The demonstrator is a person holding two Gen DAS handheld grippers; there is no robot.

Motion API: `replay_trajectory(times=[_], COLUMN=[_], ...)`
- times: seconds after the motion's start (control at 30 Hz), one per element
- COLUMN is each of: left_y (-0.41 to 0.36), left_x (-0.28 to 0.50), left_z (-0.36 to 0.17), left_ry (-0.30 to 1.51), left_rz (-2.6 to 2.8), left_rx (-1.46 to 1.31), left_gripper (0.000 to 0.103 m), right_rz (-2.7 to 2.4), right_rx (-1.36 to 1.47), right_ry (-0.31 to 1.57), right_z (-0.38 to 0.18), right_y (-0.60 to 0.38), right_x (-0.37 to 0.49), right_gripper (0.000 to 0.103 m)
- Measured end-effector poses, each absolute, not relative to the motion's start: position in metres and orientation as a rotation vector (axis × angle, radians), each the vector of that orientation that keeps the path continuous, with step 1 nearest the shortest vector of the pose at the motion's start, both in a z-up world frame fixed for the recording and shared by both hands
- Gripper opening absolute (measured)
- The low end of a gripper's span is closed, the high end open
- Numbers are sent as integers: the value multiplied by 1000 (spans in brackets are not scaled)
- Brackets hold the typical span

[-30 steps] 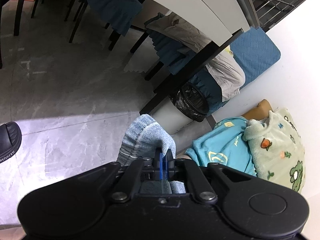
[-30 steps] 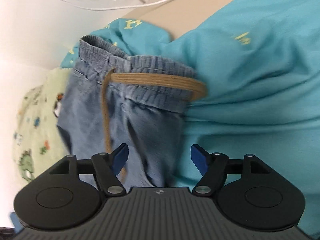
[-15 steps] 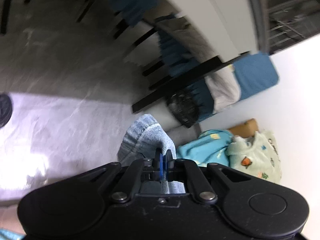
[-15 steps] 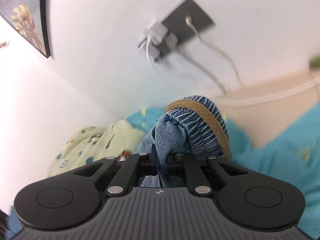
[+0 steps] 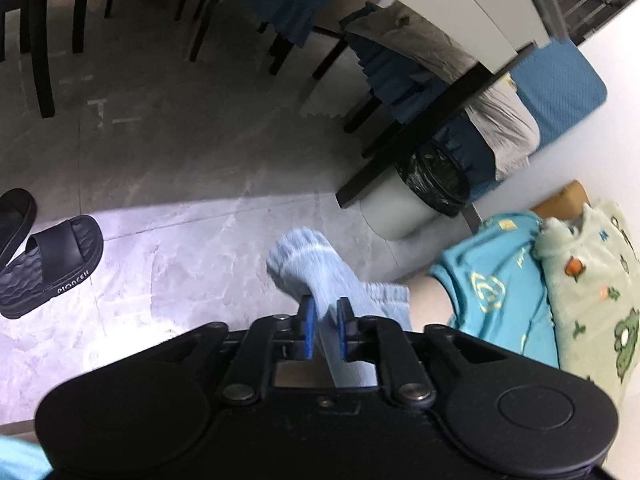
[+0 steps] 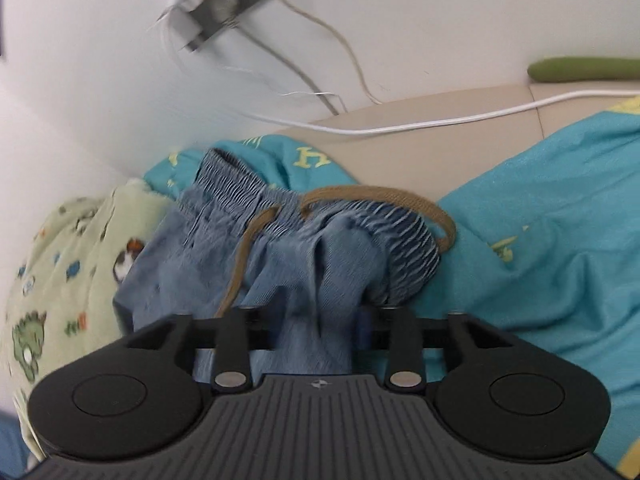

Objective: Fold clothes

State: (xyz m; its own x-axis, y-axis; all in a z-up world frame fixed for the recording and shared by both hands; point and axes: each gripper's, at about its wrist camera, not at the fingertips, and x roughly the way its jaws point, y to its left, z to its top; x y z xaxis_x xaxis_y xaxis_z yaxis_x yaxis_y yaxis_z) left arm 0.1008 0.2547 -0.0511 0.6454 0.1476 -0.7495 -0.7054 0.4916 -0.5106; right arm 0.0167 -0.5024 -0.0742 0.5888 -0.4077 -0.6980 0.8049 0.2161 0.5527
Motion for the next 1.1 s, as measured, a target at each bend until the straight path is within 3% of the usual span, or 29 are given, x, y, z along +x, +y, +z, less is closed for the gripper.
replay_trajectory(times=[0.07,0.2,0.37,0.77,1.1], left_y=[244,218,182,62,-50], left_x=[95,88,79,106,187], left_z=[-45,-31,-14,9,-33], left_ry=[697,703,681,643,686], left_rz=[539,449,367,61,-47], left_rx=[-898,-810,-671,-305,23], left_gripper=[29,46,58,60,60], right_rz=[-921,-919,-804,-413,-354], right_rx=[1004,889,751,468,485], right_ry=[446,399,370,553,612], right_z=[-66,-46,-29,-50,-67], right_y=[-490,-467,-428,-352,-341], right_x=[12,9,12,81,95], right_gripper=[64,64,64,64,64])
